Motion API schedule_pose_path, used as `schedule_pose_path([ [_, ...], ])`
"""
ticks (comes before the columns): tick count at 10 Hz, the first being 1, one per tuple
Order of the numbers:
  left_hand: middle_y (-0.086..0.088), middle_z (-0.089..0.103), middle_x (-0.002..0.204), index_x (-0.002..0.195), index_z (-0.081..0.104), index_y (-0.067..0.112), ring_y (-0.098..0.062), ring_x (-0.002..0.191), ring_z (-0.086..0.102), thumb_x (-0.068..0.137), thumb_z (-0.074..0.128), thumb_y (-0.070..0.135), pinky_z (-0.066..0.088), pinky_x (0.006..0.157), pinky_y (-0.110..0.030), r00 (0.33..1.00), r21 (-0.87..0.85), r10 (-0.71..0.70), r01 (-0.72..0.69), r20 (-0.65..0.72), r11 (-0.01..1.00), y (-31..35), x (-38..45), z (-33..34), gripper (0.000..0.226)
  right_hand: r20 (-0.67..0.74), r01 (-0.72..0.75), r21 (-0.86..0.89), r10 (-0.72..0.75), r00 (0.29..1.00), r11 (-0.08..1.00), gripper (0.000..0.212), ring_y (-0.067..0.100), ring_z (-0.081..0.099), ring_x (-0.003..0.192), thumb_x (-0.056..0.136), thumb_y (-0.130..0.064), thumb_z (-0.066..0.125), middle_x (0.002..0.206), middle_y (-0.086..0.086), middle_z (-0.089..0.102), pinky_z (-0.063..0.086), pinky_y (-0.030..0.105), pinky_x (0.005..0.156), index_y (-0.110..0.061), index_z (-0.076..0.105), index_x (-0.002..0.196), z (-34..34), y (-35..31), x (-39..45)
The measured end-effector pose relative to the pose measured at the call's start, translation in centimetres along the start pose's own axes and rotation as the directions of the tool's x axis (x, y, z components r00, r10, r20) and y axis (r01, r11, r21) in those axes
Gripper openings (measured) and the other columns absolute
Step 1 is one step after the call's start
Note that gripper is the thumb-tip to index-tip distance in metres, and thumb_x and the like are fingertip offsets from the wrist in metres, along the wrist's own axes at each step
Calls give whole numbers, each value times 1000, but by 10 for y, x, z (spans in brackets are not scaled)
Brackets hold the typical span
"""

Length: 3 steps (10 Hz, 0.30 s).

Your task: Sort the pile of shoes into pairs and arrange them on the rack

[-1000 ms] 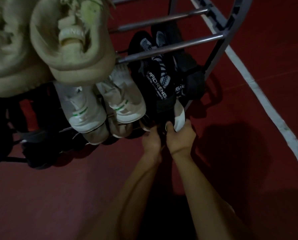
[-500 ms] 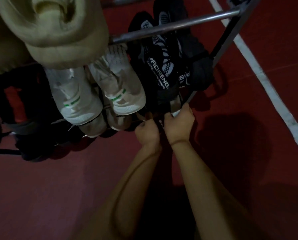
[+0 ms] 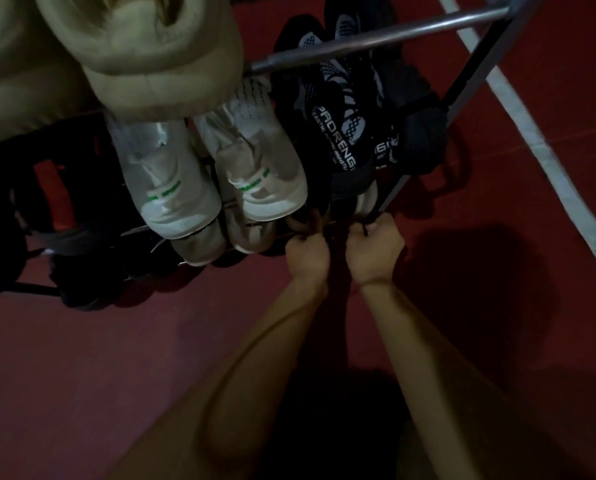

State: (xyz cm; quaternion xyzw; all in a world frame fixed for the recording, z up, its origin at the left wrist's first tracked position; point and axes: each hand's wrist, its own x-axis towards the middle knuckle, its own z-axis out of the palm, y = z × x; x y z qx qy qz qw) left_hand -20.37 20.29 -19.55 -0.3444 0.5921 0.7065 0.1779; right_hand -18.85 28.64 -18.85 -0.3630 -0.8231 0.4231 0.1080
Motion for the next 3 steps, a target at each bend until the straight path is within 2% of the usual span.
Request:
schedule_pose_path([
  [1,-22,77,103,108,73,0,-42,102,74,84,71,35,58,92,-54,998,49,-41,39,46,998,-1,-14,-8,42,83,-30,36,27,996,999,14,20,61,78,91,-16,63,84,2,62,45,21,70,-3,59,88,-6,-5,-5],
  [2,-25,75,106,108,71,-4,-38,101,74,93,63,39,58,92,-53,995,92,-20,10,102,996,-1,-37,-17,46,309,-49,-26,55,950,998,20,16,61,80,94,-26,60,83,-5,63,46,23,69,-9,64,83,-13,-13,-21],
  [3,-15,74,76,90,72,4,-23,70,72,106,50,36,58,58,-29,995,148,12,-27,100,989,10,-74,-31,43,451,-8,-122,62,890,993,36,18,59,64,93,-25,53,64,-1,60,36,25,50,-15,52,59,-32,-27,-45],
])
